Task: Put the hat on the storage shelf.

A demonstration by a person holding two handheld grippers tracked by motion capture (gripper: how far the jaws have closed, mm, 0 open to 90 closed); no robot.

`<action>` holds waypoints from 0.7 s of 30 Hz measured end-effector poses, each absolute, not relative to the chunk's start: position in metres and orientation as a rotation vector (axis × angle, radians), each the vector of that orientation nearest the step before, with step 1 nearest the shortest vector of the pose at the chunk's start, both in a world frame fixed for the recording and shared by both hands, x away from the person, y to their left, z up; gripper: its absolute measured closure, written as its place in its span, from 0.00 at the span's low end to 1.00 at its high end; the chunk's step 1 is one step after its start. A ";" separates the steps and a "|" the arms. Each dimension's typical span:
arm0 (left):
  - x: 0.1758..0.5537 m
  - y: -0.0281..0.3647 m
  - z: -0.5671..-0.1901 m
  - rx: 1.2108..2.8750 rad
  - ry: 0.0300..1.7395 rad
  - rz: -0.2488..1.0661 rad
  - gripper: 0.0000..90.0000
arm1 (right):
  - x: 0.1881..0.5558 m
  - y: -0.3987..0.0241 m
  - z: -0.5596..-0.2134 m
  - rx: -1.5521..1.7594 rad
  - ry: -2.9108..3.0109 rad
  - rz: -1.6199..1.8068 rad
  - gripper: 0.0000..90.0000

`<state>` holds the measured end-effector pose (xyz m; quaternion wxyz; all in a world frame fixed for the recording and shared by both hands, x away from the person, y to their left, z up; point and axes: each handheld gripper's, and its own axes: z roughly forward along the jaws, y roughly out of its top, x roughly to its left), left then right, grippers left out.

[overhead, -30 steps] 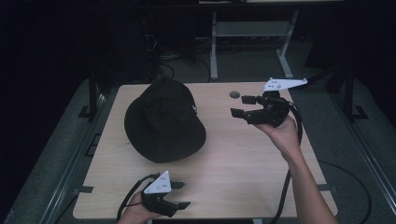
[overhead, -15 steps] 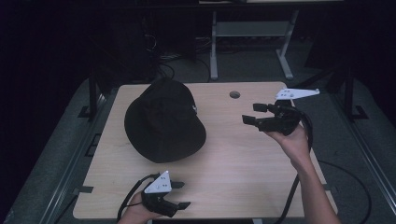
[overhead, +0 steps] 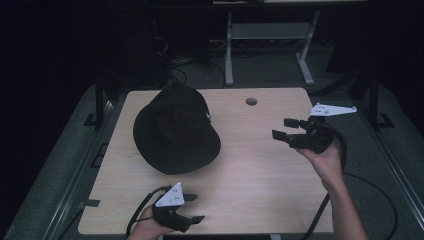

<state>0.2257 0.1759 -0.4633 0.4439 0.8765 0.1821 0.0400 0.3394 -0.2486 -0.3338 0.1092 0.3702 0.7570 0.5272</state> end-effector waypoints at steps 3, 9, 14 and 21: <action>0.226 0.176 -0.463 2.167 0.457 0.100 0.32 | 0.337 -0.255 -0.338 1.101 2.216 1.552 0.29; 0.227 0.178 -0.462 2.159 0.476 0.109 0.31 | 0.332 -0.267 -0.347 1.131 2.201 1.540 0.29; 0.228 0.181 -0.462 2.153 0.494 0.111 0.31 | 0.327 -0.280 -0.357 1.174 2.181 1.541 0.28; 0.229 0.181 -0.463 2.154 0.496 0.117 0.31 | 0.318 -0.293 -0.369 1.212 2.160 1.563 0.26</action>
